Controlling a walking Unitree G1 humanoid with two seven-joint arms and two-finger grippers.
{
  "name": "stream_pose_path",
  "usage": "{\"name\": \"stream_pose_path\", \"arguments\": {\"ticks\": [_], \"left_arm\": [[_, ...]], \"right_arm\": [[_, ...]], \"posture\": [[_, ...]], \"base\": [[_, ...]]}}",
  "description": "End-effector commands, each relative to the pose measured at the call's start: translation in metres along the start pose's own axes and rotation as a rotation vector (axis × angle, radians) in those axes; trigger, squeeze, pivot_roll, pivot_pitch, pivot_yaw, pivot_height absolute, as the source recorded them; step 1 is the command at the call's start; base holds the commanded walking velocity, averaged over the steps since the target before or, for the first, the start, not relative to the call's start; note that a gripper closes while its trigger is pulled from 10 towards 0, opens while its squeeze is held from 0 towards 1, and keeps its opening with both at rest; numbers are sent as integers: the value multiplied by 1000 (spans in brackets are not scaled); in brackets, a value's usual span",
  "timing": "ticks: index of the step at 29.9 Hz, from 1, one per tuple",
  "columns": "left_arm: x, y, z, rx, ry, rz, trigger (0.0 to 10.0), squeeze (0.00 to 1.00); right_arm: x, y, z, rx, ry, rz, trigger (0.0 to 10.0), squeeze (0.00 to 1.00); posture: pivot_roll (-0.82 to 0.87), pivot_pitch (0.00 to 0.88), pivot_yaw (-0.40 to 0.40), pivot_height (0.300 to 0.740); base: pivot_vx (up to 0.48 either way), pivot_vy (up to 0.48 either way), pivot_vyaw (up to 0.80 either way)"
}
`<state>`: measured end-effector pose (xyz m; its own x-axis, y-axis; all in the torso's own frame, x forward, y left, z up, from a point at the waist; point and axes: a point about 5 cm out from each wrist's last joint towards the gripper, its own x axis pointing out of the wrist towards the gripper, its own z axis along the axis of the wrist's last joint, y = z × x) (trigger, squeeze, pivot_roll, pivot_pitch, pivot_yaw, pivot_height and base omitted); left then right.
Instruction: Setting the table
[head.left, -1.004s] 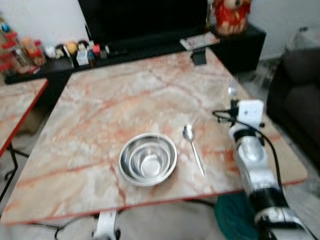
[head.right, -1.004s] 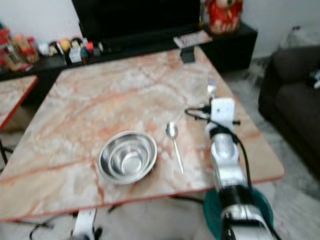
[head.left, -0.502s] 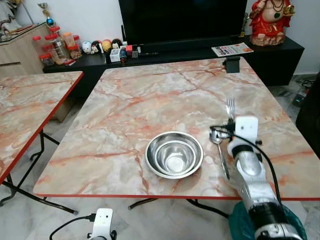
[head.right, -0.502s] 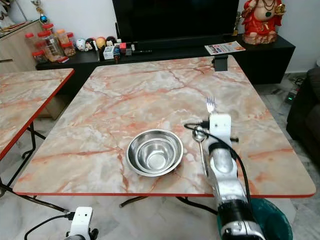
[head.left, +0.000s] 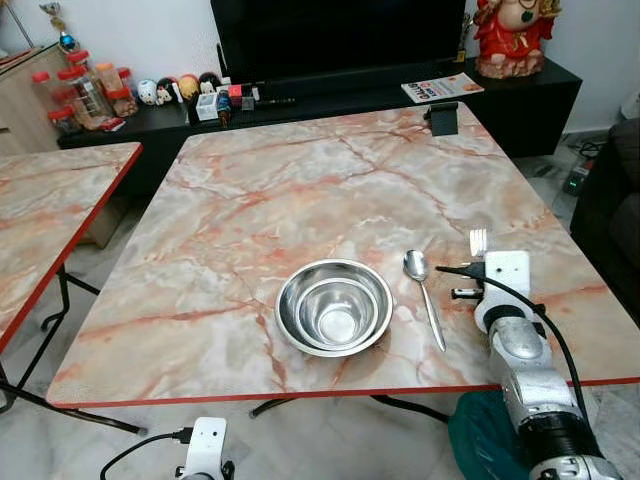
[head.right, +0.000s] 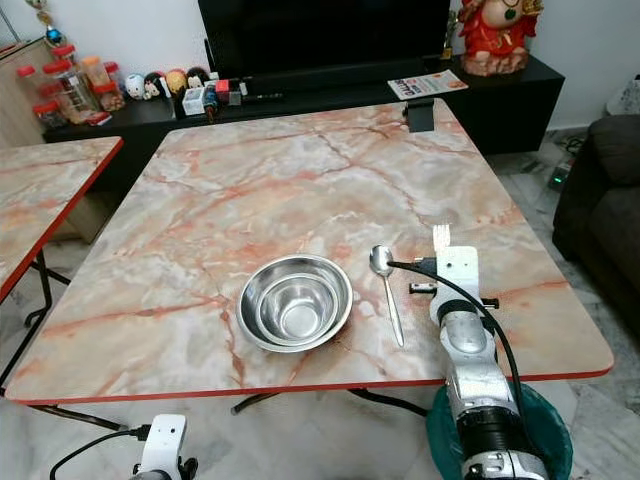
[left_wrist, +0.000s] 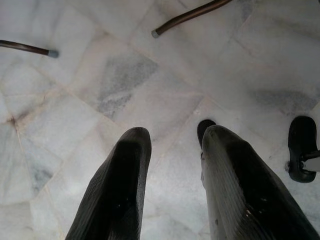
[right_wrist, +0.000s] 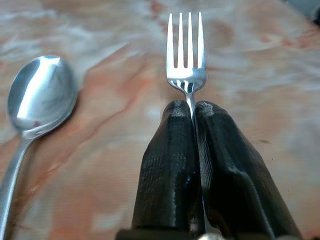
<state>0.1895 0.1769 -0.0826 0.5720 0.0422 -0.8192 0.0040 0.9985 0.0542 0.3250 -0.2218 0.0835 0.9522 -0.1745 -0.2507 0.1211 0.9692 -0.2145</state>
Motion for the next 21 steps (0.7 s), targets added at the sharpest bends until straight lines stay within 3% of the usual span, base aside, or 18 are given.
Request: {"name": "stream_pose_path", "arguments": {"ticks": [1, 6, 21], "left_arm": [[-1, 6, -4, 3, 12, 13, 10000, 0], [-1, 6, -5, -5, 12, 16, 10000, 0], [-1, 7, -5, 4, 12, 12, 10000, 0]], "right_arm": [[1, 6, 4, 0, 8, 27, 10000, 0], [2, 6, 6, -10, 22, 47, 10000, 0], [-6, -15, 0, -15, 55, -24, 10000, 0]], "posture": [[-105, 22, 118, 740], [-97, 16, 108, 740], [-109, 23, 121, 740]], "base": [[0, 0, 0], [0, 0, 0], [0, 0, 0]]}}
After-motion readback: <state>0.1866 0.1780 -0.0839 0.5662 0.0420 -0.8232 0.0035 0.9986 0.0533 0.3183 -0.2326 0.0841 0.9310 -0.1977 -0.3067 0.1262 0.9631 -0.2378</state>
